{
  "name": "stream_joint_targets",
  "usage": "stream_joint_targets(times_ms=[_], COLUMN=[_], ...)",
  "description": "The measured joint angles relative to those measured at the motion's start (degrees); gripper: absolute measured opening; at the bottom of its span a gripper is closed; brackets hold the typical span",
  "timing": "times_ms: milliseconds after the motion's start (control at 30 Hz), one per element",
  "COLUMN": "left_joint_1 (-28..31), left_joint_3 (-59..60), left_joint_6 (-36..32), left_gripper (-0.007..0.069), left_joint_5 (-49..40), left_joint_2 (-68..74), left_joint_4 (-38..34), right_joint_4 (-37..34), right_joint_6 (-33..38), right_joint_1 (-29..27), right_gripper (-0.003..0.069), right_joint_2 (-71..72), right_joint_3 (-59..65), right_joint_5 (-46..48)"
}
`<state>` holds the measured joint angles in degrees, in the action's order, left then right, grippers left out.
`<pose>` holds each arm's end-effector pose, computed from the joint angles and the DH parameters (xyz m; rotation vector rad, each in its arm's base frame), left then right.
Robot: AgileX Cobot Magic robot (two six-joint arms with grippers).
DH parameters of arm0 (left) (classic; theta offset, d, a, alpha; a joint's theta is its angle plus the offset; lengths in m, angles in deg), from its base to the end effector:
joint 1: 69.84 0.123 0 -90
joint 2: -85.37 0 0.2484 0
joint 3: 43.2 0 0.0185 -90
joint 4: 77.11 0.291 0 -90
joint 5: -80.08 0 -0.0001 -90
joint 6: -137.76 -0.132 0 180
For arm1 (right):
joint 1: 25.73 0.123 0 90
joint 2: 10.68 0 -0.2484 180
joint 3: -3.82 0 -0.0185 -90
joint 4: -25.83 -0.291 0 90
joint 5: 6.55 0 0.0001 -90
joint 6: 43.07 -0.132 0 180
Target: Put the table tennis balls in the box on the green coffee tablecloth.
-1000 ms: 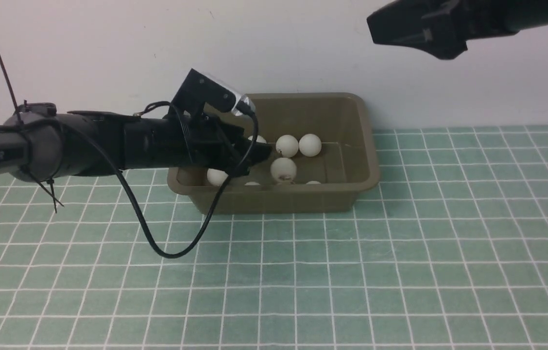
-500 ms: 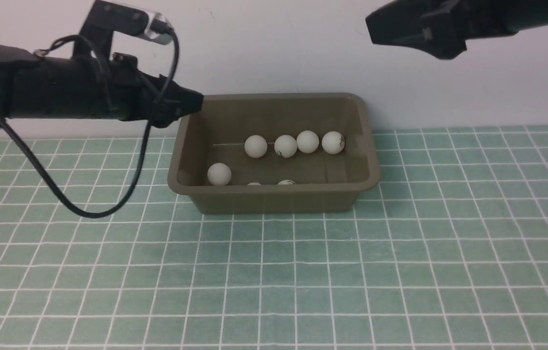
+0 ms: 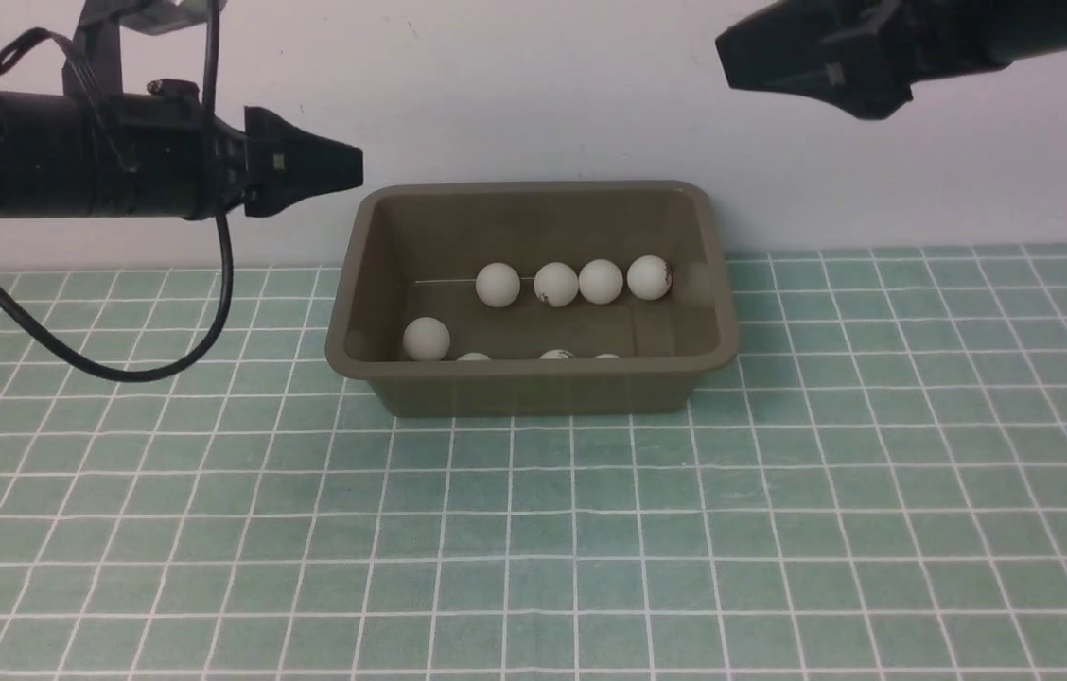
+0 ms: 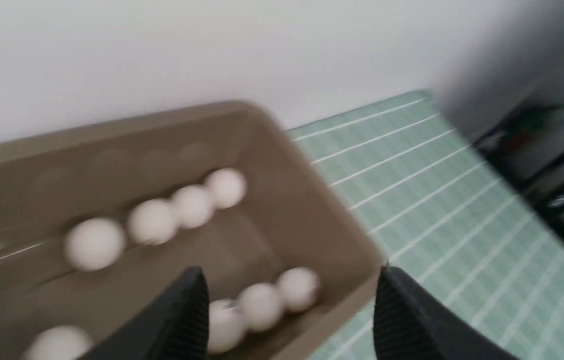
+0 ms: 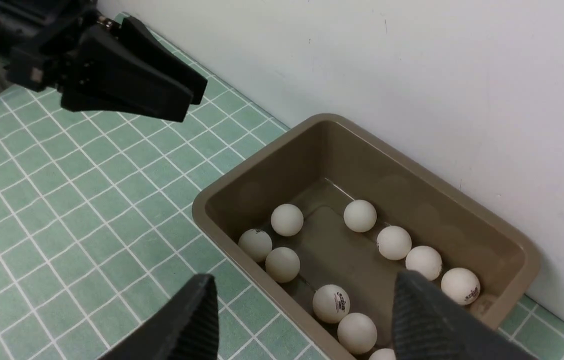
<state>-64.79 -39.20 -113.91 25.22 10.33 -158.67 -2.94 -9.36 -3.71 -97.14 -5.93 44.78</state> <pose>0.4198 -0.0702 0.2463 0.4052 1.9572 -0.9667 0.3194 0.1827 0.3868 -0.8883 1.9693 0.4900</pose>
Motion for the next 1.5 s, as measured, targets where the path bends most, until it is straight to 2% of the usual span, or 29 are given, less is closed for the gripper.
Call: stream_joint_targets(times_ms=[100,267,533,733,900,1100,1200,1300,1433,1500], left_joint_1=[0.0,0.0,-3.6,-7.6,-9.1,-9.1,-8.9,-7.1,-4.1,-3.7], left_joint_3=[0.0,0.0,0.0,0.0,0.0,0.0,0.0,0.0,0.0,0.0], left_joint_6=[-1.8,-2.1,-2.4,-4.6,-5.1,-5.0,-2.0,7.8,17.0,18.4], left_gripper=[0.0405,0.0405,0.0405,0.0405,0.0405,0.0405,0.0405,0.0405,0.0405,0.0398], left_joint_5=[-4.9,-7.8,-8.1,-8.1,-3.3,6.0,12.2,16.3,17.4,17.3], left_joint_2=[0.0,0.0,0.0,0.0,-0.1,-0.3,-1.8,-4.8,-10.0,-12.5], left_joint_4=[-3.0,-4.4,-5.2,0.8,7.3,13.2,20.3,28.1,31.6,32.8], right_joint_4=[0.3,0.4,0.9,8.4,7.2,8.1,11.4,17.2,26.7,27.6], right_joint_6=[-1.2,-2.5,-2.3,-1.1,-1.4,-7.6,-11.3,-16.6,-23.0,-24.4], right_joint_1=[0.0,0.0,0.0,0.0,0.0,0.0,0.0,0.0,0.0,0.0], right_gripper=[0.043,0.043,0.043,0.043,0.043,0.043,0.043,0.043,0.043,0.043], right_joint_2=[0.0,0.0,0.0,5.3,16.9,27.8,32.6,37.7,45.0,48.3], right_joint_3=[0.0,0.0,0.0,0.0,-0.1,-0.2,1.6,5.6,15.5,22.5], right_joint_5=[0.2,0.5,4.0,5.0,3.9,7.4,8.7,9.6,8.7,3.2])
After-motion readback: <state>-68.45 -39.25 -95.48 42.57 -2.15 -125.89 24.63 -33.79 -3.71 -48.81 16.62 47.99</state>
